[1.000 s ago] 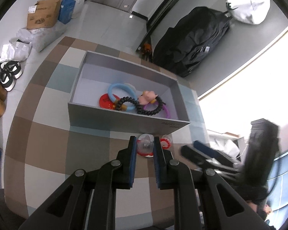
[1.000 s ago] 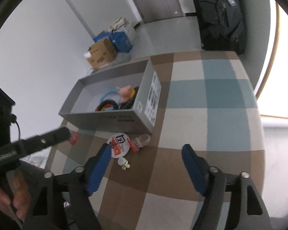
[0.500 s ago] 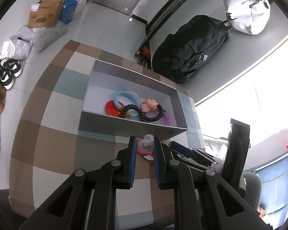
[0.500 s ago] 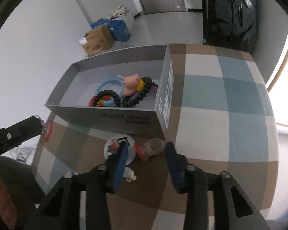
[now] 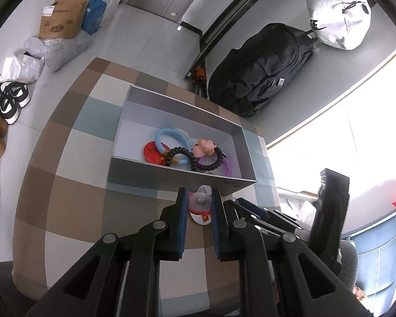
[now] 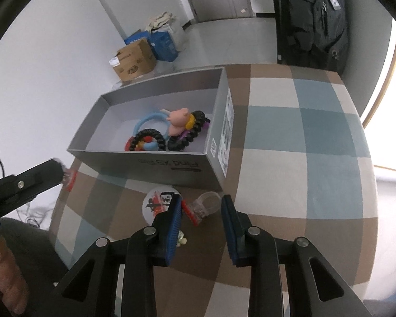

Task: Organize jewelry
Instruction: 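Grasp the red stick charm with the right tool while the left tool holds the trinket, then carry the trinket and red charm into the grey box and open both tools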

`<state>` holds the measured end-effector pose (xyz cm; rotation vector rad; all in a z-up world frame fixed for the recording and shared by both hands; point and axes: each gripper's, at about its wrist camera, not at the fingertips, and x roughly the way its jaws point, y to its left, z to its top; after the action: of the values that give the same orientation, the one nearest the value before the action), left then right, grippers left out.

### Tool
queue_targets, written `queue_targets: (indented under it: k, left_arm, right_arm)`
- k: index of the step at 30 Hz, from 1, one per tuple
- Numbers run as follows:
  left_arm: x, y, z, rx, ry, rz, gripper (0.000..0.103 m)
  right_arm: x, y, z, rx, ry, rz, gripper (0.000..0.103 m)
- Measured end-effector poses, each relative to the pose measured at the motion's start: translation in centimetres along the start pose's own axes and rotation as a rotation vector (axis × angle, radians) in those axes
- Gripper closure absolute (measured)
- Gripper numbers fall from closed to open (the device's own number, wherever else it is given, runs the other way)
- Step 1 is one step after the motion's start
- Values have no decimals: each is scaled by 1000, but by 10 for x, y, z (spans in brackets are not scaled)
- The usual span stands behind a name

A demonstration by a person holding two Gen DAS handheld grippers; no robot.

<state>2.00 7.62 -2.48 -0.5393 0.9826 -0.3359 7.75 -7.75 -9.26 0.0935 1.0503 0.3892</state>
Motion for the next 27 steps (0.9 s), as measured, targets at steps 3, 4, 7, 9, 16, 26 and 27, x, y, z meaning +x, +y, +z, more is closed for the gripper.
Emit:
queue_targets:
  k: [3, 4, 7, 9, 16, 26, 27]
  left_arm:
    - [0, -1, 1, 1, -10, 3, 91]
    - [0, -2, 2, 2, -13, 4, 91]
    - [0, -4, 3, 6, -24, 13, 91]
    - [0, -6, 4, 10, -32, 20, 91]
    - [1, -8, 7, 11, -59, 26, 91]
    - [5, -12, 21, 5, -90, 22, 91]
    - [6, -12, 23, 3, -90, 21, 91]
  right_arm:
    - [-9, 1, -2, -12, -22, 24, 74]
    - [-12, 2, -3, -15, -28, 33, 74]
    - [-22, 5, -3, -26, -56, 63, 74]
    - [-28, 8, -3, -35, -75, 81, 74]
    - [-49, 15, 3, -47, -138, 136, 74]
    - [-65, 17, 19, -33, -200, 189, 74]
    - [-66, 17, 21, -31, -205, 193, 74]
